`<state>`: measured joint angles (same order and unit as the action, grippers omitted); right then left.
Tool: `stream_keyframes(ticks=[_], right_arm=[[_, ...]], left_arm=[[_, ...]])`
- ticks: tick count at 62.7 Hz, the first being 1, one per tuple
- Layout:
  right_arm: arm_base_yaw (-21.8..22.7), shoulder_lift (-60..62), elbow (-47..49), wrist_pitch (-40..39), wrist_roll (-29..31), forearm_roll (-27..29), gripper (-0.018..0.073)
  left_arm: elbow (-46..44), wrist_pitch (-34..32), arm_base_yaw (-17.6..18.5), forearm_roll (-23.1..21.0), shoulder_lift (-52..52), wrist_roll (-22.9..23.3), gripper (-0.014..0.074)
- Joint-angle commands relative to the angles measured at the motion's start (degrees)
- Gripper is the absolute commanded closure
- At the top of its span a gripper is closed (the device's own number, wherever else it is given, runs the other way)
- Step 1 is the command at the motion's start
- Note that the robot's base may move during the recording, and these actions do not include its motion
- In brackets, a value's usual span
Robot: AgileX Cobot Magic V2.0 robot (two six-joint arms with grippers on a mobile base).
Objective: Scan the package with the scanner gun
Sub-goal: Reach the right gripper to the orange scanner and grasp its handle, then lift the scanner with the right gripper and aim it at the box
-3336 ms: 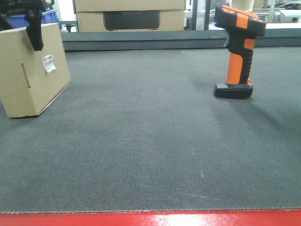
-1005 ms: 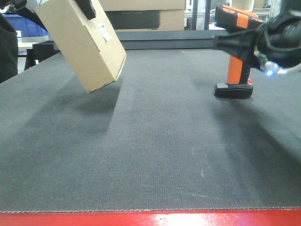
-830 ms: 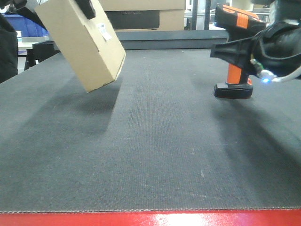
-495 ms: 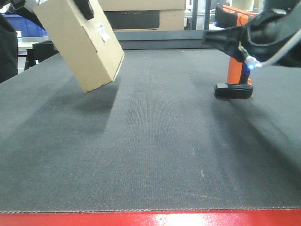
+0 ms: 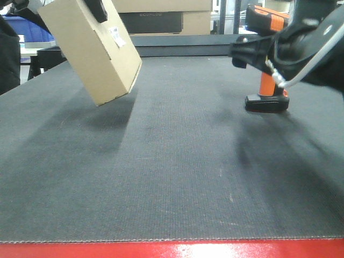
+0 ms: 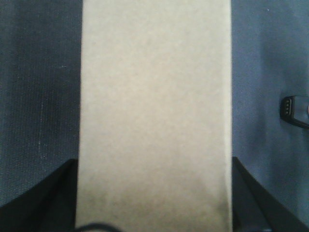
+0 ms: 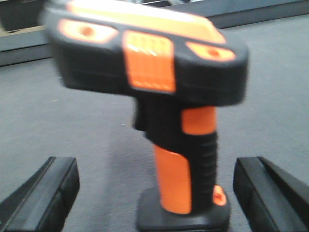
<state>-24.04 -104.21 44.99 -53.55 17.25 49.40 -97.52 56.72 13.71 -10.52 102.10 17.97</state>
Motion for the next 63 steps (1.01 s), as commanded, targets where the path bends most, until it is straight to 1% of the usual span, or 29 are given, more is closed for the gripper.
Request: stream_keyframes(ticks=[1, 7, 12, 20, 34, 43, 53, 63], right_arm=[[0.1, -1.9, 1.6, -3.3, 0.3, 1.9, -0.0001], [0.1, -3.2, 2.8, -4.6, 0.3, 2.0, -0.0001], [0.1, -4.2, 4.2, -5.3, 0.3, 3.2, -0.0001], [0.5, -5.3, 6.1, -5.3, 0.3, 3.5, -0.0001], [2.8, -5.4, 7.0, -4.8, 0.3, 3.5, -0.0001], [4.3, -5.4, 8.2, -2.8, 0.3, 2.8, -0.0001], [4.3, -5.4, 10.0, -0.6, 0.3, 0.1, -0.0001], [4.4, -5.4, 11.2, -0.4, 0.3, 0.3, -0.0001]], left_arm=[[-0.4, -1.2, 0.2, -0.3, -0.2, 0.2, 0.0707], [-0.4, -1.2, 0.2, -0.3, -0.2, 0.2, 0.0707], [-0.4, -1.2, 0.2, -0.3, -0.2, 0.2, 0.0707], [-0.4, -1.2, 0.2, -0.3, -0.2, 0.2, 0.0707], [-0.4, -1.2, 0.2, -0.3, -0.2, 0.2, 0.0707], [-0.4, -1.2, 0.2, -0.3, -0.2, 0.2, 0.0707], [-0.4, -1.2, 0.2, -0.3, -0.2, 0.2, 0.0707], [-0.4, -1.2, 0.2, -0.3, -0.2, 0.2, 0.0707]])
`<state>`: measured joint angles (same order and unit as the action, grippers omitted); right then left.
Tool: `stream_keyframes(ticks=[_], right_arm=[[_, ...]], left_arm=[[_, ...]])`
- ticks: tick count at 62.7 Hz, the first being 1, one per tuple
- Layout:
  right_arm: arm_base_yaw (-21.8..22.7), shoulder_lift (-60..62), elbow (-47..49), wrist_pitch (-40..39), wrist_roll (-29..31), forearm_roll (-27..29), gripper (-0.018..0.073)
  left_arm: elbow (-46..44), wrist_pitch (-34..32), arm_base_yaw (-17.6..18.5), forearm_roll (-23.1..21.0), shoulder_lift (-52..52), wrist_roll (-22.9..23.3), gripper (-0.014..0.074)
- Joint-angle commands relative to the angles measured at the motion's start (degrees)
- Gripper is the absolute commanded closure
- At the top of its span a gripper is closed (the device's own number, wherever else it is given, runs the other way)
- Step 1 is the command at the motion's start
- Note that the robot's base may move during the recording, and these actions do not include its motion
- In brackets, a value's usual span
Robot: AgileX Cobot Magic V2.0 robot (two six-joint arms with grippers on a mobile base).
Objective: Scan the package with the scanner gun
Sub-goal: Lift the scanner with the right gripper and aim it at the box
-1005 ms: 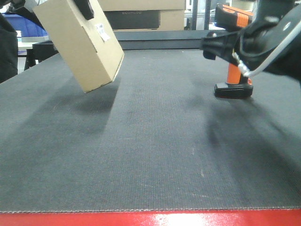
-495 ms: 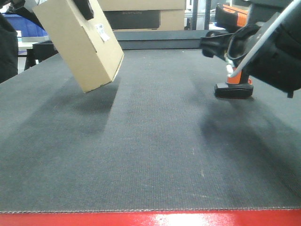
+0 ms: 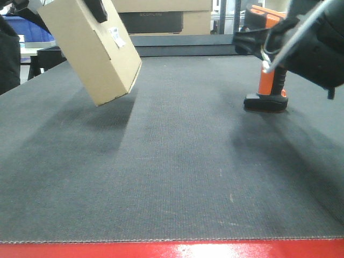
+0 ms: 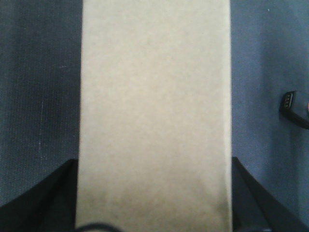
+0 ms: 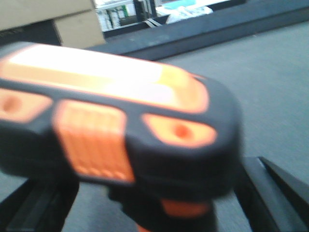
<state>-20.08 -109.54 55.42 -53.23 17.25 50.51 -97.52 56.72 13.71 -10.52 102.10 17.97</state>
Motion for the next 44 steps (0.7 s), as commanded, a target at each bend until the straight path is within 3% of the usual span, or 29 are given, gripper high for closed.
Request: stream_keyframes(ticks=[1, 25, 35, 44], right_arm=[[0.4, 0.0, 0.8, -0.7, 0.3, -0.8, -0.0001], [0.5, -3.9, 6.5, -0.3, 0.3, -0.1, -0.0001], [0.5, -4.5, 7.4, -3.1, 0.3, 5.7, 0.0003], [0.5, -4.5, 7.4, -4.1, 1.4, 6.8, 0.0115]], left_arm=[[-0.4, -1.2, 0.2, -0.3, -0.2, 0.2, 0.0707], [-0.4, -1.1, 0.2, -0.3, -0.2, 0.2, 0.0707], [-0.4, -0.7, 0.2, -0.3, -0.2, 0.2, 0.0707], [-0.4, -0.9, 0.2, -0.3, -0.2, 0.2, 0.0707]])
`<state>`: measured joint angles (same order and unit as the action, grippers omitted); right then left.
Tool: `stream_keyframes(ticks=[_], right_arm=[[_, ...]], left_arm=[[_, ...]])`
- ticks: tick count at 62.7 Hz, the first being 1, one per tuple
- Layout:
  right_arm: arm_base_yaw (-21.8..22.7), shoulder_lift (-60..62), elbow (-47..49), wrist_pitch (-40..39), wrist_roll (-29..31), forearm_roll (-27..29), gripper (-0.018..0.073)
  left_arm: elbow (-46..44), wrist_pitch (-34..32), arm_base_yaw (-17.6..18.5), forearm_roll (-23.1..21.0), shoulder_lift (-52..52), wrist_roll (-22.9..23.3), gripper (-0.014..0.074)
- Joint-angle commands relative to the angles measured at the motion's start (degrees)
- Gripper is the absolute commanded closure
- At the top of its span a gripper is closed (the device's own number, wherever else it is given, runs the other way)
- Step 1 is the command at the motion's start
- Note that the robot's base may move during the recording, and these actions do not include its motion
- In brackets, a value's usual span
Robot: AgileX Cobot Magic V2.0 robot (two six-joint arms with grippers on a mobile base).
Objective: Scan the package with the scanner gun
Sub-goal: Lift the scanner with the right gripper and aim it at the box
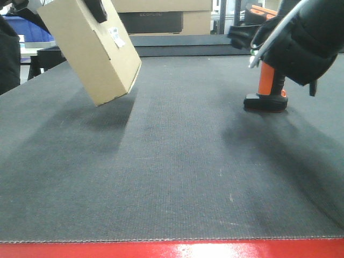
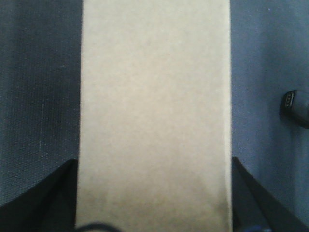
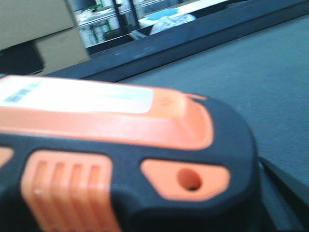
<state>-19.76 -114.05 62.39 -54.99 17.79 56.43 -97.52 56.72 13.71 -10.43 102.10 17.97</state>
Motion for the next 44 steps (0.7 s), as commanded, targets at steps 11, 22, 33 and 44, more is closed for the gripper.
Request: stream_keyframes(ticks=[11, 22, 33, 44], right_arm=[[-0.3, 0.1, 0.5, -2.0, 1.4, 1.1, 0.0390], [-0.5, 0.1, 0.5, -2.0, 5.4, 1.0, 0.0678], [-0.8, 1.3, 0.5, -2.0, 18.8, -0.9, 0.0721], [-0.2, 5.0, 0.5, -0.8, 23.6, -10.6, 0.0722]], left_arm=[[-0.4, -1.1, 0.2, -0.4, -0.2, 0.2, 0.0707], [-0.4, -1.1, 0.2, -0.4, -0.2, 0.2, 0.0707], [-0.4, -1.1, 0.2, -0.4, -0.2, 0.2, 0.0707], [-0.4, -0.5, 0.2, -1.1, -0.2, 0.2, 0.0707]])
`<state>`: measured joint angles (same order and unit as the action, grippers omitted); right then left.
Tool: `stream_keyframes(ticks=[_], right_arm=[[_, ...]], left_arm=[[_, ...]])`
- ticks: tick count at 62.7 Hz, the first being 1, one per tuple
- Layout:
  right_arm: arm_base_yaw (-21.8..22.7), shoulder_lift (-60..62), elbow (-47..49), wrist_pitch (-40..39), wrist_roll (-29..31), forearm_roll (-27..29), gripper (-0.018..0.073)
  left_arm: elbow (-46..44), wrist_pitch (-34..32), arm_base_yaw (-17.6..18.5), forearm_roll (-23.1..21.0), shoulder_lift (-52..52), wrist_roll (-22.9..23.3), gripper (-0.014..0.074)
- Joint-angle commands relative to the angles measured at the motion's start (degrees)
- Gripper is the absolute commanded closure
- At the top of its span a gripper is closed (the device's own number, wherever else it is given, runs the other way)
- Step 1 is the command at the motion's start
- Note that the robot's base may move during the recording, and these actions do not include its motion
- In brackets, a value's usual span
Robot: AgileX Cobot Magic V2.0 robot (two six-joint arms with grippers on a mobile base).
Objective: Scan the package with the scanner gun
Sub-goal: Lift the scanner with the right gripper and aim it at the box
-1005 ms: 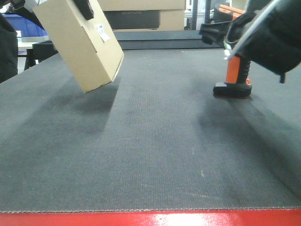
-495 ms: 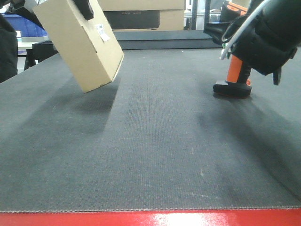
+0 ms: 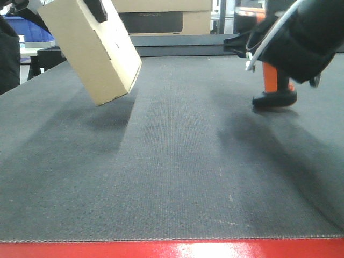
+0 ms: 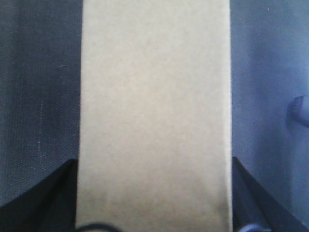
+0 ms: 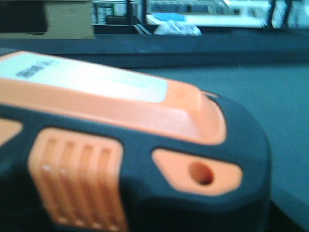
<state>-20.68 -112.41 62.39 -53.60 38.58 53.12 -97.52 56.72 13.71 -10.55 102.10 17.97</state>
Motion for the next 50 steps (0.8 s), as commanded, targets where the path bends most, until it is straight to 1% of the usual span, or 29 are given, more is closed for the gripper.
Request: stream_keyframes(ticks=[1, 4, 9, 13, 20, 26, 31, 38, 41, 42, 44, 49, 50], right_arm=[[1.1, 3.7, 0.5, -1.2, 2.8, -8.4, 0.0722], [1.8, 4.7, 0.5, 1.6, 2.8, -12.2, 0.0722], [2.9, 6.3, 0.5, 7.1, 2.8, -16.2, 0.0722], [3.6, 7.1, 0.5, 9.7, 2.8, -17.3, 0.0722], [4.5, 7.7, 0.3, 10.0, 2.8, -19.1, 0.0722], [5.8, 7.7, 0.3, 13.5, 3.0, -23.1, 0.0722], [6.8, 7.7, 0.1, 14.7, 3.0, -23.0, 0.0722], [7.4, 7.7, -0.1, 12.4, 2.9, -22.9, 0.0722], [7.5, 7.7, -0.1, 12.0, 0.7, -22.2, 0.0722], [7.5, 7.7, -0.1, 12.0, -1.4, -21.5, 0.0722], [7.7, 7.7, -0.3, 12.0, -3.5, -21.0, 0.0722], [8.1, 7.2, -1.4, 11.1, -10.2, -21.7, 0.0722], [8.4, 7.0, -2.0, 10.6, -12.5, -22.5, 0.0722]], left_arm=[[-0.4, -0.4, 0.3, -1.0, -0.2, 0.2, 0.0707], [-0.4, -0.4, 0.4, -1.0, -0.2, 0.2, 0.0707], [-0.4, -0.4, 0.3, -0.9, -0.2, -0.2, 0.0707], [-0.4, -0.4, 0.3, -0.3, -0.2, -1.2, 0.0707], [-0.4, -0.1, 0.3, -0.1, -0.2, -1.5, 0.0707], [-0.4, 0.4, 0.3, -0.1, -0.2, -1.5, 0.0707], [-0.4, 1.1, 0.3, -0.1, -0.2, -1.5, 0.0707], [-0.4, 1.5, 0.3, -0.1, -0.2, -1.5, 0.0707], [-0.4, 1.5, 0.3, -0.1, -0.2, -1.5, 0.0707], [-0.4, 1.5, 0.3, -0.1, -0.2, -1.5, 0.0707], [-0.4, 1.5, 0.3, -0.1, -0.2, -1.5, 0.0707], [-0.4, 1.5, 0.3, -0.1, -0.2, -1.5, 0.0707], [-0.4, 1.5, 0.3, -0.1, -0.2, -1.5, 0.0707]])
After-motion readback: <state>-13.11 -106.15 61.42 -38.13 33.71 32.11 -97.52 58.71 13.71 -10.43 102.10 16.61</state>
